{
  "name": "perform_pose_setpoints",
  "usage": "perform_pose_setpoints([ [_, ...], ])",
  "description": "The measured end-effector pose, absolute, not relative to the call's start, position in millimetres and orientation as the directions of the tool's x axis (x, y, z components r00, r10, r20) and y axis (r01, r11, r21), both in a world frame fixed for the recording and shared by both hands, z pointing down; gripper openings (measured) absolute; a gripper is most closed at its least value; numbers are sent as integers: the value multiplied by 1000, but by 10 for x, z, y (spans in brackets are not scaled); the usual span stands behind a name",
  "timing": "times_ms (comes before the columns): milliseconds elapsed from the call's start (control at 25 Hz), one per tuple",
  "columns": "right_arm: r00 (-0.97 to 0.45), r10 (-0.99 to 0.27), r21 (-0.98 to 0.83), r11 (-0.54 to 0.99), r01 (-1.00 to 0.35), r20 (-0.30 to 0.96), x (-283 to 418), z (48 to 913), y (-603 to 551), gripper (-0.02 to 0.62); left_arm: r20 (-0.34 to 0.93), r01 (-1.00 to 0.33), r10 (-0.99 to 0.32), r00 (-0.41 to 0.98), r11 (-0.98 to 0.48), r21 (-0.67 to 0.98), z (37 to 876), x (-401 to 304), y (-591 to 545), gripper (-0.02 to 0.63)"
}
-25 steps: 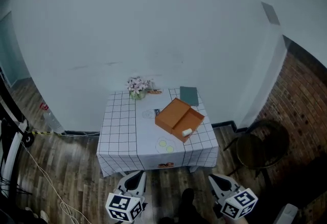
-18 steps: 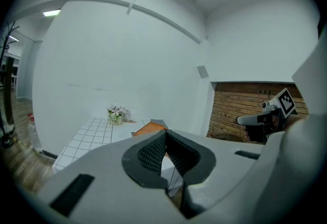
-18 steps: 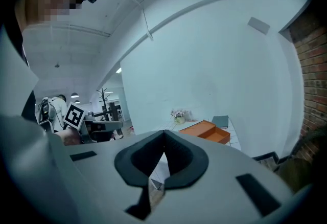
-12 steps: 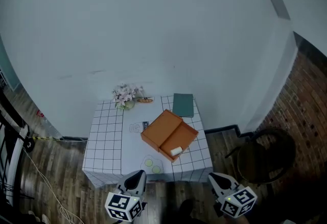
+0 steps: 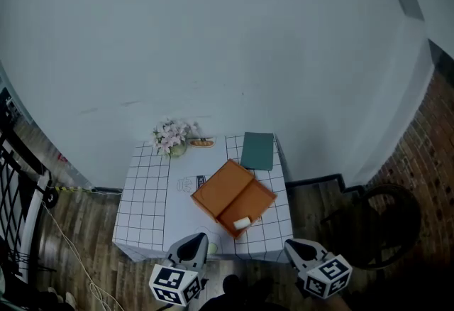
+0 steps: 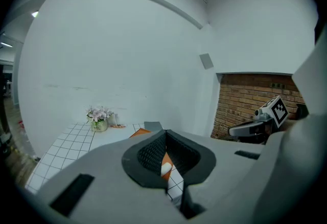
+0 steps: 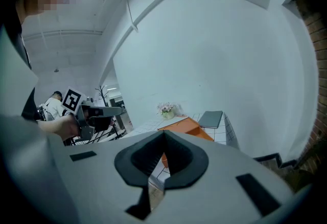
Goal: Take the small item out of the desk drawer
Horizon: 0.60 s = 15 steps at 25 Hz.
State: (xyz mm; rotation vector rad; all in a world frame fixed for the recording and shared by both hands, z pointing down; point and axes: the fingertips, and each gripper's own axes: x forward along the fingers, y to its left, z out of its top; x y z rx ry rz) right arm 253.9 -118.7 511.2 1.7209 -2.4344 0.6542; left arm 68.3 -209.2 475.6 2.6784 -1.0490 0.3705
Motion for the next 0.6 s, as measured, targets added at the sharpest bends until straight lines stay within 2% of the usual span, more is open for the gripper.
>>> perform_pose_setpoints([
  [280,-395,-846,-309,292,-905,358,2477,5326,-1633,5,340,-699,-632,696,-705,120,4852,677,-2472,11],
  [600,-414,-805,-212,357,-910,425,2007,5424,-2510,22,354,-681,-600,717,-712,174,5119,430,-2922,10],
])
